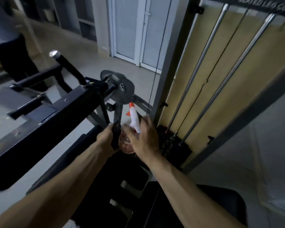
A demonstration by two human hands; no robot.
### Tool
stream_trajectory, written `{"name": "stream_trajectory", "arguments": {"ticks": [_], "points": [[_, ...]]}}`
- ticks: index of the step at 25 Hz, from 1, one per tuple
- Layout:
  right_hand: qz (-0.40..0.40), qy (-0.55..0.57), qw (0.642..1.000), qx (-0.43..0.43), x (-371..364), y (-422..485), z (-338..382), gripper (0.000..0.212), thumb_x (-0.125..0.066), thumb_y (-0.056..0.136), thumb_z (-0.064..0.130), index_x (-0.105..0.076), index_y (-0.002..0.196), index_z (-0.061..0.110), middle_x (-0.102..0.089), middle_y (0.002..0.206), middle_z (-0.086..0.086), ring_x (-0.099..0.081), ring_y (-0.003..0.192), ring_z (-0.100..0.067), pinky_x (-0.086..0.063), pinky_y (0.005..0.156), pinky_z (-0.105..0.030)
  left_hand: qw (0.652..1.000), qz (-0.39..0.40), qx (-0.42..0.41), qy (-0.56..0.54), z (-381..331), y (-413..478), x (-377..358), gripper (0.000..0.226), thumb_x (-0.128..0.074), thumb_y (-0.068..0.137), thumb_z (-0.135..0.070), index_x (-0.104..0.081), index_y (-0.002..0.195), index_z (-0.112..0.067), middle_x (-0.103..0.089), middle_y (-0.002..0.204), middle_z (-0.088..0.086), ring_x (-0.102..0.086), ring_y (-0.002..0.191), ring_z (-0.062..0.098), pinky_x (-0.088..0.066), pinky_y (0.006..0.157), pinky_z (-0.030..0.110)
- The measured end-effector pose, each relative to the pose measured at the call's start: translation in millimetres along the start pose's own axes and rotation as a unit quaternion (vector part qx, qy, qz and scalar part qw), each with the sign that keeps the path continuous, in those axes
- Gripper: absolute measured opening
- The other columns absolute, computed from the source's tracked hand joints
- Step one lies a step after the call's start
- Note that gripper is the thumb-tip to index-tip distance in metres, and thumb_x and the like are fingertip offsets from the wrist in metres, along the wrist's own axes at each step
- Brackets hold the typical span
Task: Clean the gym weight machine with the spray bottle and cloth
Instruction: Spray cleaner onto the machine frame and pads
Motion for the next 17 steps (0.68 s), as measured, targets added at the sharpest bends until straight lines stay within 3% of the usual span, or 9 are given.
{"name": "stream_trajectory", "arguments": {"ticks": [2, 4, 6, 8, 11, 14, 17], "points": [[0.023, 0.047, 0.997, 0.062, 0.6, -40.7, 19.8, 0.050, -0.071, 0.094, 0.045, -0.048, 0.137, 0.034, -0.050, 0.125, 0.002, -0.054, 0.113, -0.007, -0.049, 0.098, -0.024, 1.000, -0.003, 0.003, 0.018, 14.4, -51.7, 36.5, 0.052, -0.066, 0.086, -0.058, -0.071, 0.117, -0.017, -0.077, 0.106, 0.012, -0.075, 0.094, 0.034, -0.060, 0.080, 0.051], [0.057, 0.125, 0.988, 0.065, -6.4, -71.8, 32.9, 0.066, -0.071, 0.096, 0.034, -0.034, 0.149, 0.045, -0.048, 0.138, 0.004, -0.047, 0.122, 0.008, -0.039, 0.102, -0.010, 0.998, -0.031, -0.016, 0.050, 22.4, -95.2, 74.7, 0.043, -0.067, 0.091, -0.054, -0.071, 0.112, -0.016, -0.076, 0.104, 0.010, -0.074, 0.093, 0.032, -0.060, 0.078, 0.048], [0.102, 0.143, 0.983, 0.047, -22.5, -93.5, 52.5, 0.067, -0.067, 0.097, 0.038, -0.028, 0.151, 0.044, -0.049, 0.145, 0.008, -0.047, 0.127, 0.007, -0.039, 0.105, -0.016, 0.995, -0.059, -0.035, 0.074, 21.7, -131.5, 110.4, 0.043, -0.068, 0.093, -0.052, -0.070, 0.112, -0.013, -0.075, 0.103, 0.011, -0.073, 0.091, 0.031, -0.061, 0.076, 0.047], [0.119, 0.111, 0.985, 0.057, -42.9, -110.3, 70.8, 0.061, -0.060, 0.094, 0.042, -0.035, 0.150, 0.038, -0.055, 0.142, 0.009, -0.051, 0.126, -0.003, -0.042, 0.106, -0.022, 0.992, -0.087, -0.077, 0.053, 11.5, -162.9, 146.9, 0.044, -0.067, 0.094, -0.049, -0.068, 0.111, -0.009, -0.075, 0.097, 0.013, -0.074, 0.084, 0.030, -0.062, 0.072, 0.044], [0.185, 0.152, 0.970, 0.042, -75.7, -143.0, 94.9, 0.048, -0.059, 0.088, 0.029, -0.051, 0.132, 0.044, -0.065, 0.121, 0.014, -0.061, 0.105, -0.001, -0.046, 0.086, -0.010, 0.983, -0.113, -0.140, -0.020, -9.3, -194.8, 200.6, 0.047, -0.070, 0.092, -0.048, -0.068, 0.115, -0.008, -0.076, 0.098, 0.014, -0.076, 0.081, 0.028, -0.060, 0.066, 0.039], [0.272, 0.205, 0.940, -0.006, -118.5, -182.0, 99.5, 0.051, -0.062, 0.092, 0.013, -0.047, 0.123, 0.052, -0.064, 0.121, 0.013, -0.065, 0.098, -0.003, -0.055, 0.077, -0.019, 0.971, -0.150, -0.174, -0.071, -18.4, -225.1, 246.4, 0.044, -0.072, 0.091, -0.047, -0.068, 0.116, -0.011, -0.076, 0.106, 0.014, -0.075, 0.090, 0.030, -0.059, 0.059, 0.033], [0.309, 0.206, 0.927, -0.047, -161.0, -214.9, 101.2, 0.049, -0.062, 0.097, 0.018, -0.050, 0.140, 0.037, -0.062, 0.128, 0.014, -0.063, 0.110, -0.004, -0.057, 0.093, -0.024, 0.964, -0.181, -0.180, -0.073, -20.6, -241.3, 281.3, 0.039, -0.069, 0.093, -0.046, -0.066, 0.113, -0.013, -0.075, 0.107, 0.014, -0.074, 0.093, 0.031, -0.058, 0.057, 0.032]]}}
Point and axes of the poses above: each hand's wrist, its own y-axis towards the middle knuckle, its own x-axis out of the back of the hand, z = x × y, the point moved 5 cm from there along y, towards the middle knuckle
